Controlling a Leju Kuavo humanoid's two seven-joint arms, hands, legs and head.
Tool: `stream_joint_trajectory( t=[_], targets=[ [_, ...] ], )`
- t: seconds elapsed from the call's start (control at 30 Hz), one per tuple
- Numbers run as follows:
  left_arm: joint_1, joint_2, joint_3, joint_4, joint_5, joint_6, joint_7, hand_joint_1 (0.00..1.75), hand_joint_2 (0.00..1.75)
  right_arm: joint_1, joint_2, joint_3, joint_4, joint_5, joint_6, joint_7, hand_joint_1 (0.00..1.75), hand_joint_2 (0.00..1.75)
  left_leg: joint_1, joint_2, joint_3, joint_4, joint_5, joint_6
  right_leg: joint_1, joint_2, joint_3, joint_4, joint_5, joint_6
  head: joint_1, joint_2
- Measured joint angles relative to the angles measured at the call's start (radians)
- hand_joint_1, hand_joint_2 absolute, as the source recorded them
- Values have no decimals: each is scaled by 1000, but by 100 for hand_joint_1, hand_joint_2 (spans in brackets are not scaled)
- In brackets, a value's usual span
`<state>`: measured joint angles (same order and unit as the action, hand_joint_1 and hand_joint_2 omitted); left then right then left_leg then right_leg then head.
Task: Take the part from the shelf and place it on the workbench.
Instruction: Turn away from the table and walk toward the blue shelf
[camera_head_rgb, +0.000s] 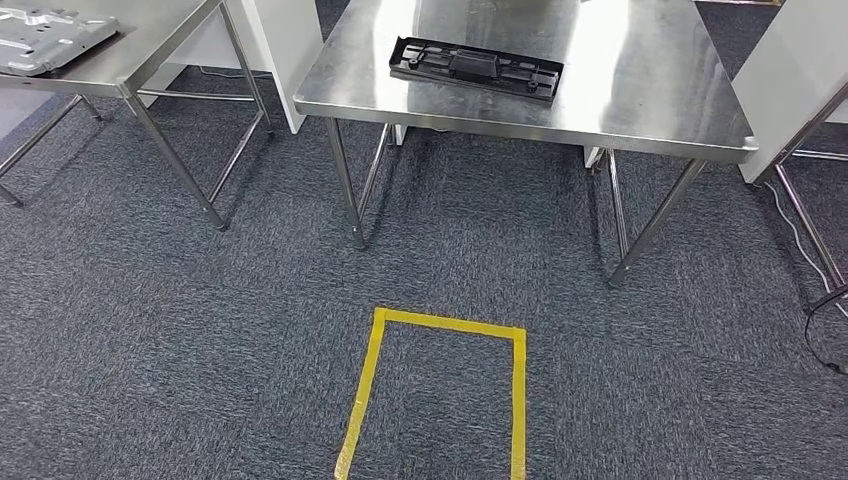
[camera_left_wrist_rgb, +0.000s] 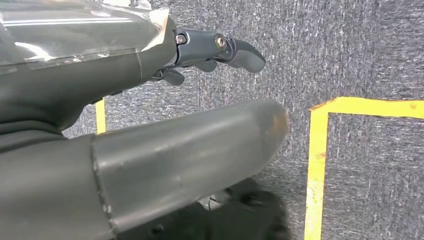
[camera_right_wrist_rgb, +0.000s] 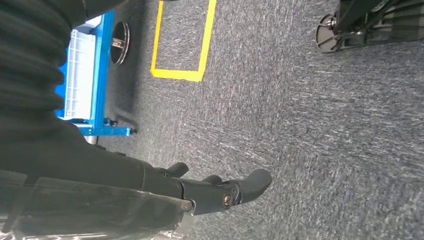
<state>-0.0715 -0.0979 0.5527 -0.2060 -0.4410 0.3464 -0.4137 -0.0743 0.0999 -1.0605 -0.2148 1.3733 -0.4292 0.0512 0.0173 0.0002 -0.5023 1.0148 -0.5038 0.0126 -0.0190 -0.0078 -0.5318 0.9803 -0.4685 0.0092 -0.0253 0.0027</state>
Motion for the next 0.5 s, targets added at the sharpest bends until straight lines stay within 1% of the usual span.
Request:
stream_joint_trajectory(
  t=[0.03, 0.07, 0.1, 0.13, 0.17, 0.2, 0.23, 0.27, 0.3, 0.33, 0.37, 0.4, 0.43, 0.47, 0.5],
  targets=[
    [0, 0, 0, 0, 0, 0, 0, 0, 0, -1, 0, 0, 0, 0, 0, 0, 0, 175, -4, -2, 15, -30, -6, 4, 0, 0, -4, 0, 6, 7, 0, 0],
    [0, 0, 0, 0, 0, 0, 0, 0, 0, -1, 1, 0, 0, 0, 0, 0, 0, 175, -8, -3, 14, -36, -2, 8, 0, 0, -7, -2, 14, 15, 0, 0],
    [1, 0, 0, 0, 0, 0, 0, 0, 0, -1, 1, 0, 0, 0, 0, 0, 0, 175, -11, -2, 10, -40, 6, 16, 1, 0, -11, -5, 20, 24, -1, 0],
    [0, 0, 0, 0, 0, 0, 0, 0, 0, -1, 1, 0, 0, 0, 0, 0, 0, 175, -12, 0, 6, -48, 16, 23, 1, 0, -17, -1, 19, 29, -2, 0],
    [-1, 0, 0, 0, 0, 0, 0, 0, 0, 0, 0, 0, 0, 0, 0, 0, 0, 175, -11, 2, 0, -55, 28, 32, 2, 1, -27, 14, 4, 29, 0, 0],
    [-1, 0, 0, 0, 0, 0, 0, 0, 0, 0, 0, 0, 0, 0, 0, 0, 0, 175, -10, 4, -7, -62, 40, 40, 3, 2, -44, 49, -25, 26, 2, 0],
    [-2, 0, 0, 0, 0, 0, 0, 0, 0, 0, -1, 0, 0, 0, 0, 0, 0, 175, -10, 7, -17, -65, 50, 46, 2, 3, -65, 101, -64, 20, 5, 0],
    [-1, 0, 0, 0, 0, 0, 0, 0, 0, 0, -1, 0, 0, 0, 0, 0, 0, 175, -12, 7, -30, -65, 58, 50, 1, 3, -90, 169, -105, 17, 7, 0],
    [-1, 0, 0, 0, 0, 0, -1, 0, 0, 1, -1, 0, 0, 0, 0, 0, 0, 175, -13, 8, -42, -64, 67, 50, 0, 4, -111, 235, -134, 18, 9, 0],
    [-1, 0, 0, 0, 0, 0, -3, 0, 0, 2, -1, 0, 0, 0, 0, 0, 0, 175, -14, 9, -54, -64, 75, 50, 0, 4, -118, 277, -145, 25, 10, 0],
    [0, 0, 0, 0, -1, 0, -5, 0, 0, 2, -3, 0, 0, 0, 0, 0, 0, 175, -15, 9, -66, -63, 84, 48, -1, 4, -112, 293, -141, 34, 10, 0],
    [0, -1, 0, 0, -2, 1, -8, 0, 0, 3, -4, 0, 0, 0, 0, 0, 0, 175, -16, 10, -77, -61, 92, 45, -1, 4, -80, 259, -120, 45, 11, 0],
    [0, -1, 0, 0, -4, 1, -10, 0, 0, 2, -5, 0, 0, 0, 0, 1, 0, 175, -15, 10, -88, -58, 99, 42, -1, 3, -35, 198, -96, 53, 12, 0],
    [0, -2, 0, 0, -5, 1, -13, 0, 0, 1, -6, 0, 0, 0, 0, 1, 0, 175, -15, 10, -98, -53, 105, 37, -2, 3, 20, 112, -85, 54, 12, 0],
    [0, -3, 0, 0, -7, 2, -15, 0, 0, -1, -7, 0, 0, 0, 0, 1, 0, 175, -16, 9, -107, -48, 111, 32, 1, 5, 70, 40, -76, 49, 12, 0]
  ],
)
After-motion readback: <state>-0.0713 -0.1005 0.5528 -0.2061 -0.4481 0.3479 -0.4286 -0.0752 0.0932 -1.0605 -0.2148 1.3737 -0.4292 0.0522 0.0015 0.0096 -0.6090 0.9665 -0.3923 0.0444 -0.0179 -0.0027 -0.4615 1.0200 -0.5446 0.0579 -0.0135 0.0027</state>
